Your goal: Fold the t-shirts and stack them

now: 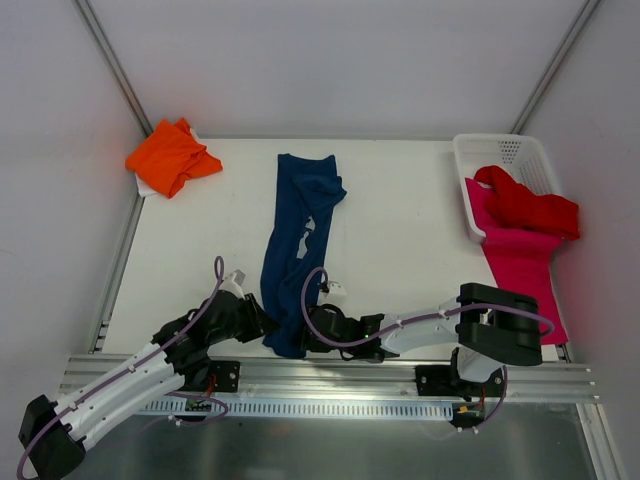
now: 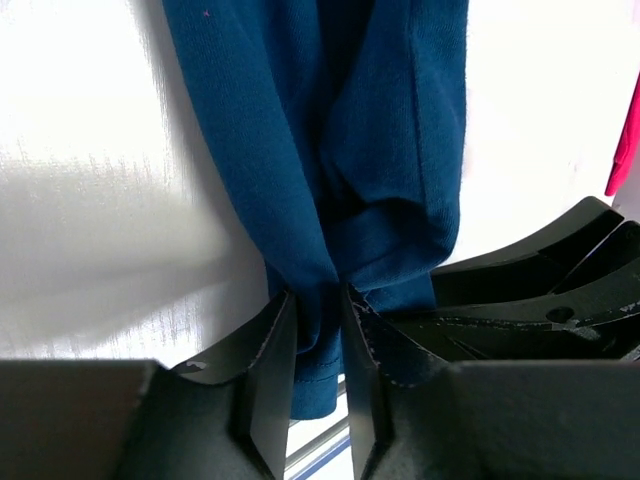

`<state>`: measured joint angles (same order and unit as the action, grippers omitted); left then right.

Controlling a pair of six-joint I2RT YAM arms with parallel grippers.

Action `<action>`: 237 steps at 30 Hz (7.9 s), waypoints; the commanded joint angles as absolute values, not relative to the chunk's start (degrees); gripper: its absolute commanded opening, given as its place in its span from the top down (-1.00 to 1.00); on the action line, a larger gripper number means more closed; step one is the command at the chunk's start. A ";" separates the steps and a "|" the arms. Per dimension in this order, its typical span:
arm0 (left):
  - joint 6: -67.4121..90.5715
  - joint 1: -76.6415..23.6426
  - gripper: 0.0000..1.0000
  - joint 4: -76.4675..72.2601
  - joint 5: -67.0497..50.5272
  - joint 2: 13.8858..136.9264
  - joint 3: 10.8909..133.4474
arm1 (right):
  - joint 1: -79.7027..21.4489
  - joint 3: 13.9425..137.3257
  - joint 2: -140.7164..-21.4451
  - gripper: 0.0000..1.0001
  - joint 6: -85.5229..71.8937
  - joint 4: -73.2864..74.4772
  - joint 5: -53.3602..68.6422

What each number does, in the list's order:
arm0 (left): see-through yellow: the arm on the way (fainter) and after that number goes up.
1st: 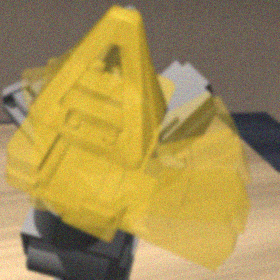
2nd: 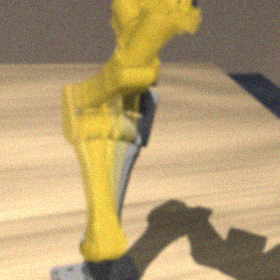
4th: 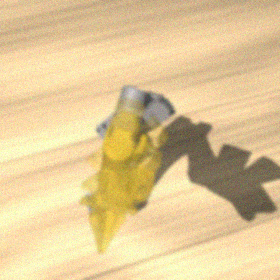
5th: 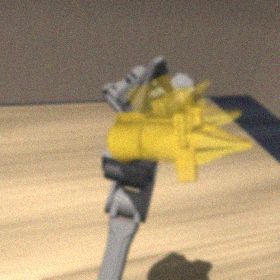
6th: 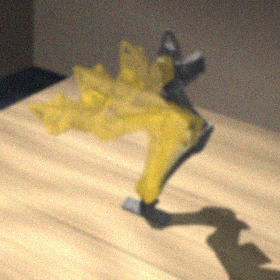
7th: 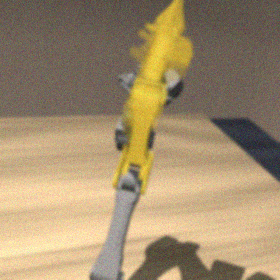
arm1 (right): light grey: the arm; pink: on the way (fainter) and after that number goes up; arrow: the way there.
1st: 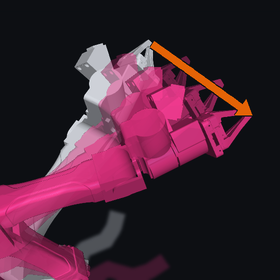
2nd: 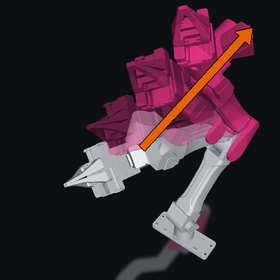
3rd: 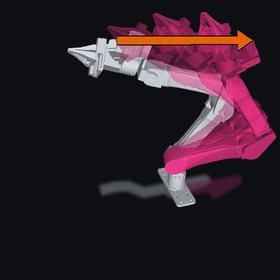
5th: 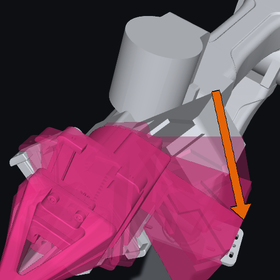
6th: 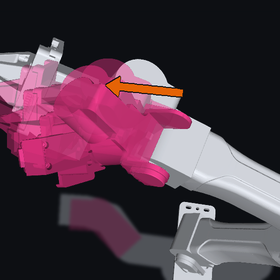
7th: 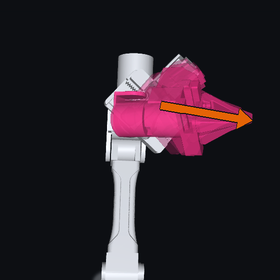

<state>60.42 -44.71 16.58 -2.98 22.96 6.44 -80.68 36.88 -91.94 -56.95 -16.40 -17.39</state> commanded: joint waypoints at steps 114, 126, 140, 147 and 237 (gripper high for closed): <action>45.27 -22.76 -0.98 -13.10 5.63 76.04 39.99 | -46.04 83.50 -94.15 -0.99 -22.23 39.19 -24.51; 39.39 -22.76 -0.98 -1.77 6.50 48.80 29.46 | -51.50 74.53 -93.50 0.99 -25.66 23.83 -9.77; 35.51 -22.76 -0.98 11.60 9.84 25.67 18.20 | -53.79 74.97 -108.63 0.99 -29.44 17.67 -8.44; 35.42 -22.76 -0.98 13.10 11.16 21.80 15.91 | -54.49 76.37 -109.60 0.99 -29.18 18.37 -8.88; 48.43 -22.59 0.04 -41.66 -14.07 78.05 14.94 | -42.54 37.00 -98.17 -0.82 -36.38 -26.72 8.53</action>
<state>47.90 -23.14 -41.21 -13.17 79.26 15.27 -42.76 37.95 -95.68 -35.64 -30.63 8.25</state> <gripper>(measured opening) 0.543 0.911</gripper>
